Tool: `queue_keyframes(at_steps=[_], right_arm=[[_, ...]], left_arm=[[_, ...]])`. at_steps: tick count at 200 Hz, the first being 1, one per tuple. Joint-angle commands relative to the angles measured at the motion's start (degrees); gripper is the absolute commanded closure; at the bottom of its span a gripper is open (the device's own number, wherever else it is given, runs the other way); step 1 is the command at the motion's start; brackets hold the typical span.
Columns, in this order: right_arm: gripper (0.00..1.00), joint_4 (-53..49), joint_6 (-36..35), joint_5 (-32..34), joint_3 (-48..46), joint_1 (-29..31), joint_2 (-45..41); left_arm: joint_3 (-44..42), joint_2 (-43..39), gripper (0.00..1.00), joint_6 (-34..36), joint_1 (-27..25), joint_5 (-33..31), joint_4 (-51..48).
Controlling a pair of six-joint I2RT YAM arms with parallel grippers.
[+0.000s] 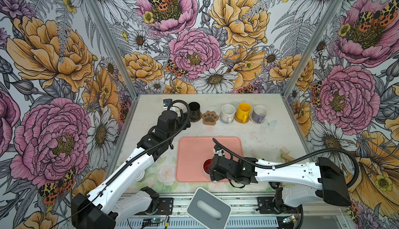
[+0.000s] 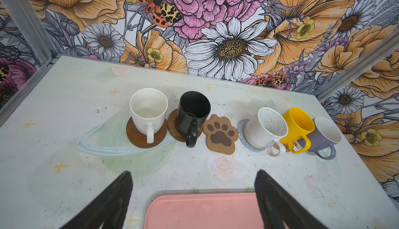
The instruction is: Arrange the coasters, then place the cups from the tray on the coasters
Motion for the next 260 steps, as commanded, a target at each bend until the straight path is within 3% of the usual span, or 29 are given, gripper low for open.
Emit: queue_keyframes(at_steps=[1, 86, 178, 260], right_arm=[[0.17, -0.13, 0.13, 1.26, -0.72, 0.94, -1.54], [0.2, -0.13, -1.64, -1.36, -1.52, 3.41, -0.17], [0.43, -0.04, -1.12, -1.0, -0.39, 3.42, 4.81], [0.55, 0.04, -1.11, -1.45, 1.79, 2.86, 8.54]], left_arm=[[-0.57, -0.82, 0.1, -0.7, 0.7, 0.8, 0.36], [-0.55, -0.63, 0.1, -0.96, 0.86, 0.8, 0.37], [-0.48, -0.15, 0.1, -1.04, 0.9, 0.98, 0.36], [-0.38, 0.14, 0.09, -1.04, 1.02, 1.15, 0.36]])
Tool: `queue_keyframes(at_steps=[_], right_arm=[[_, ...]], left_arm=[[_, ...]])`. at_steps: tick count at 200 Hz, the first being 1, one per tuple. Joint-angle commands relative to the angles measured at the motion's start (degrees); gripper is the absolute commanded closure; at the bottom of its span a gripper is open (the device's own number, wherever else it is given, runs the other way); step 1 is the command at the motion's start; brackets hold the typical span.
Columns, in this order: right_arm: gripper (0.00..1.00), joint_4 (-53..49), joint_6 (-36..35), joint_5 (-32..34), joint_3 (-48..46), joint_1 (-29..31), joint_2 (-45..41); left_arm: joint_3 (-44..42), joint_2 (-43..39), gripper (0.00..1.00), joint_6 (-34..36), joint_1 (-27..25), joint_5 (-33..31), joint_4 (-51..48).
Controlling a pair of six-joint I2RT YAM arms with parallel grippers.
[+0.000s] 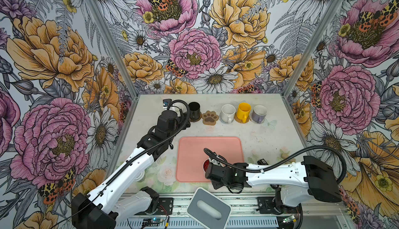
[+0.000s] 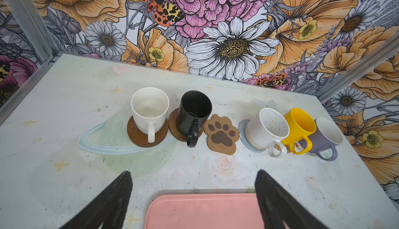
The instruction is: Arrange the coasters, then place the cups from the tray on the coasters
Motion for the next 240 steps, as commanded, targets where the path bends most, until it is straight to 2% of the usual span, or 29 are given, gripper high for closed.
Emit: queue_keyframes(at_steps=[1, 204, 240], right_arm=[[0.55, 0.04, 0.23, 0.62, 2.51, -0.3, 1.45], [0.53, 0.22, 0.86, -0.25, 4.26, -2.4, 6.64], [0.59, 0.31, 0.93, -0.57, 4.37, -2.53, 6.77]], left_arm=[[-0.29, 0.04, 0.09, -0.67, 0.66, 1.11, 0.34], [-0.59, 0.48, 0.09, -0.67, 1.95, 1.9, 0.3], [-0.64, 0.59, 0.09, -0.76, 2.11, 1.9, 0.34]])
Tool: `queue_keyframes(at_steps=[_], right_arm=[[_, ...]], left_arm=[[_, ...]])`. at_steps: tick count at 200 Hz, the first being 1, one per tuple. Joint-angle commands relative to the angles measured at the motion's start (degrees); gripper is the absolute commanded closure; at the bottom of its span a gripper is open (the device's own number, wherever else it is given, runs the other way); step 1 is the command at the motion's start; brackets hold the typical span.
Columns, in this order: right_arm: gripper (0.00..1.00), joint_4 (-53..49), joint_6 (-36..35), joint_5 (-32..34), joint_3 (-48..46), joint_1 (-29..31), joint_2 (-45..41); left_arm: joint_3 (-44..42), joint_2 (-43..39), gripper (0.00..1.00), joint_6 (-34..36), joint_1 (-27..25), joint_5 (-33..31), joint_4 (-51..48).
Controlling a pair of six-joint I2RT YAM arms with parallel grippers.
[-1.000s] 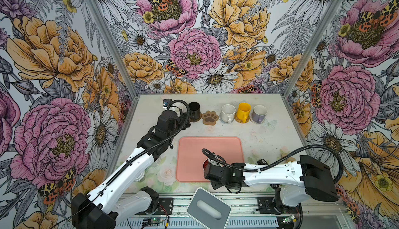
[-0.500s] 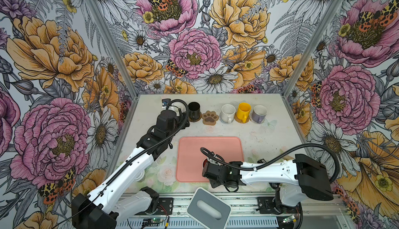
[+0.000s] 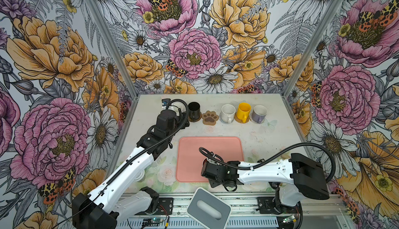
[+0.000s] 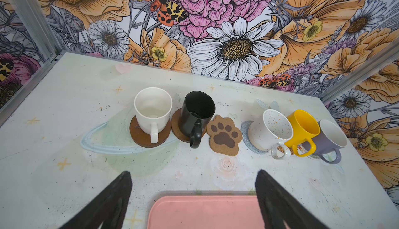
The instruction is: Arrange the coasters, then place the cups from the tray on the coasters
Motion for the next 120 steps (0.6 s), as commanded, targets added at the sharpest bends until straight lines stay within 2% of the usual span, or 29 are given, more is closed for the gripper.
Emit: queue_keyframes(at_steps=[1, 59, 74, 120], right_arm=[[0.6, 0.42, 0.65, 0.6, 1.62, -0.69, 0.82], [0.89, 0.42, -0.14, 0.25, 2.26, -1.08, 0.87], [1.0, 0.33, -0.28, 0.12, 2.42, -1.25, 0.69], [1.0, 0.33, -1.11, 0.69, 2.89, -1.67, -0.42]], left_arm=[[-0.57, 0.35, 0.09, -0.76, 0.71, 1.05, 0.36], [-0.66, 0.64, 0.09, -0.76, 1.0, 1.05, 0.36], [-0.66, 0.73, 0.09, -0.76, 1.12, 1.05, 0.35], [-0.79, 0.27, 0.09, -0.76, 1.39, 1.08, 0.19]])
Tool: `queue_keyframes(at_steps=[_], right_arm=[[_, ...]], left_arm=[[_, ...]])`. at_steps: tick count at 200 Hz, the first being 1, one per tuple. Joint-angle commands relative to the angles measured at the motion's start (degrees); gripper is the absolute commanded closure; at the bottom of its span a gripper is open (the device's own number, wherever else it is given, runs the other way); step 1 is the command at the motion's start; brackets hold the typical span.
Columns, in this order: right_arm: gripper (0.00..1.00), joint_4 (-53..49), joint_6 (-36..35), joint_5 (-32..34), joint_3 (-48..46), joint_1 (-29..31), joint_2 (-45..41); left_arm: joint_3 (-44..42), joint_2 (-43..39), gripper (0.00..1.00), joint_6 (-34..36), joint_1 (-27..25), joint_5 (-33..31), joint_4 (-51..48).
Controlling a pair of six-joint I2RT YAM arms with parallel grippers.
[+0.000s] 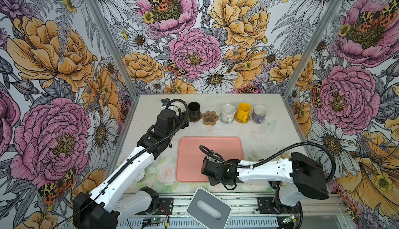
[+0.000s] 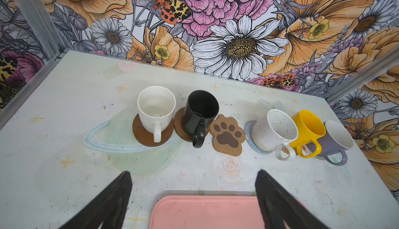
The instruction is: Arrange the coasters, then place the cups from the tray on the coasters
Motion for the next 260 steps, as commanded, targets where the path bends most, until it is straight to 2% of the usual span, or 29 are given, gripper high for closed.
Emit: queue_keyframes(at_steps=[1, 157, 260], right_arm=[[1.0, 0.57, -0.67, 1.03, 2.13, -0.46, -0.55], [1.0, 0.48, -4.33, 6.06, 5.59, -4.11, -4.33], [1.0, 0.48, -14.2, 7.98, 15.12, -14.47, -1.67]], left_arm=[[-0.7, -0.22, 0.09, -0.74, 0.6, 1.09, 0.19], [-2.12, -3.06, 0.09, -0.83, 2.11, 1.42, -0.08], [-3.01, -4.51, 0.09, -0.79, 4.45, 2.43, -0.34]])
